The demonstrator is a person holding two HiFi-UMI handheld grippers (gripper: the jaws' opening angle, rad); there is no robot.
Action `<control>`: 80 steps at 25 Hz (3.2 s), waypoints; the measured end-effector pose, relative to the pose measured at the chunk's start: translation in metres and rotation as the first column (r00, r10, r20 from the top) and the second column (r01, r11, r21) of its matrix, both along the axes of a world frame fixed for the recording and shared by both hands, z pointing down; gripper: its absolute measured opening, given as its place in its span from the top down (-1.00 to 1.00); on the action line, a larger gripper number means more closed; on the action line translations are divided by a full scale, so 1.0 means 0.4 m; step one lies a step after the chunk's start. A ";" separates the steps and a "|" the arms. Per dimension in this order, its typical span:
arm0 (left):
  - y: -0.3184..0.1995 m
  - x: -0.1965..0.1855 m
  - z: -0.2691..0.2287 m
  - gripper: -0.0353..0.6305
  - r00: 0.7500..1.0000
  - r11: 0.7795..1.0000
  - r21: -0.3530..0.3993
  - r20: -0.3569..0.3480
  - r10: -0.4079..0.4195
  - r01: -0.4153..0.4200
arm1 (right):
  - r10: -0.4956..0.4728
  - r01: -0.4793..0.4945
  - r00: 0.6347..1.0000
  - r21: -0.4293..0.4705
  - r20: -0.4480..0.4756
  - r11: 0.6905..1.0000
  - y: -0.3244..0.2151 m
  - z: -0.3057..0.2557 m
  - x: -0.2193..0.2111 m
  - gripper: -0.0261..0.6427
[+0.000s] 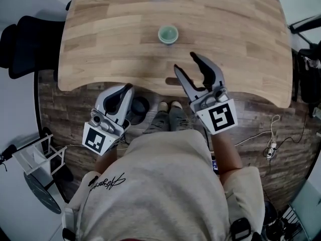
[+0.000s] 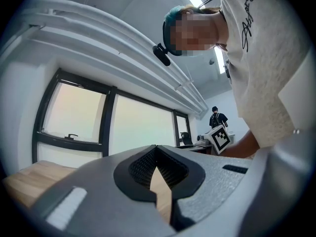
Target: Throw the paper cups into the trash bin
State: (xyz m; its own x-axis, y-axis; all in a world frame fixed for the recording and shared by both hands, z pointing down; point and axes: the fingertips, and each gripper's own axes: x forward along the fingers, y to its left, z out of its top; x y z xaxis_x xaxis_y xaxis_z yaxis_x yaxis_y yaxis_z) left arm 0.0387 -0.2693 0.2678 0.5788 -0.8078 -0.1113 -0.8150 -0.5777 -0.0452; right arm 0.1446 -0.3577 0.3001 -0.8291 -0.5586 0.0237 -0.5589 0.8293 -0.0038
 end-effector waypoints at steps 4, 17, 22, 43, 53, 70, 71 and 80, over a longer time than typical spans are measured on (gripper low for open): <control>0.005 -0.006 0.023 0.88 1.000 1.000 -0.025 -0.001 -0.009 0.009 | 0.008 -0.009 0.999 -0.034 -0.032 0.999 -0.032 0.060 -0.008 0.32; 0.007 -0.014 0.071 0.88 0.999 0.997 -0.069 -0.011 -0.036 0.035 | 0.046 -0.054 0.993 -0.072 -0.112 0.996 -0.130 0.225 -0.038 0.21; 0.016 -0.020 0.089 0.88 0.999 0.995 -0.087 -0.012 -0.052 0.051 | 0.029 -0.047 0.989 -0.122 -0.144 0.991 -0.140 0.312 -0.062 0.19; 0.054 -0.060 0.105 0.88 0.993 0.986 -0.117 -0.001 -0.119 0.118 | 0.008 -0.078 0.951 -0.218 -0.308 0.973 -0.247 0.479 -0.124 0.08; 0.059 -0.099 0.111 0.88 0.986 0.979 -0.126 0.003 -0.165 0.164 | 0.016 -0.089 0.949 -0.219 -0.314 0.972 -0.282 0.507 -0.141 0.08; 0.053 -0.126 0.113 0.88 0.981 0.972 -0.134 0.008 -0.196 0.195 | 0.038 -0.104 0.962 -0.236 -0.270 0.966 -0.317 0.513 -0.160 0.08; 0.053 -0.128 0.113 0.88 0.980 0.971 -0.134 0.007 -0.197 0.197 | 0.043 -0.108 0.963 -0.236 -0.266 0.966 -0.320 0.512 -0.159 0.08; 0.056 -0.139 0.109 0.88 0.979 0.970 -0.130 0.004 -0.205 0.204 | 0.072 -0.127 0.960 -0.190 -0.271 0.973 -0.321 0.498 -0.151 0.09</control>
State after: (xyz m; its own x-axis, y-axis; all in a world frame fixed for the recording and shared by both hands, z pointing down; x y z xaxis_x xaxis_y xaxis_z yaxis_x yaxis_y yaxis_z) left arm -0.0170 -0.2469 0.3116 0.3990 -0.9169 -0.0035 -0.9166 -0.3990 0.0270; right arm 0.0840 -0.4861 0.4993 -0.7190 -0.5985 0.3533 -0.6426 0.7661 -0.0100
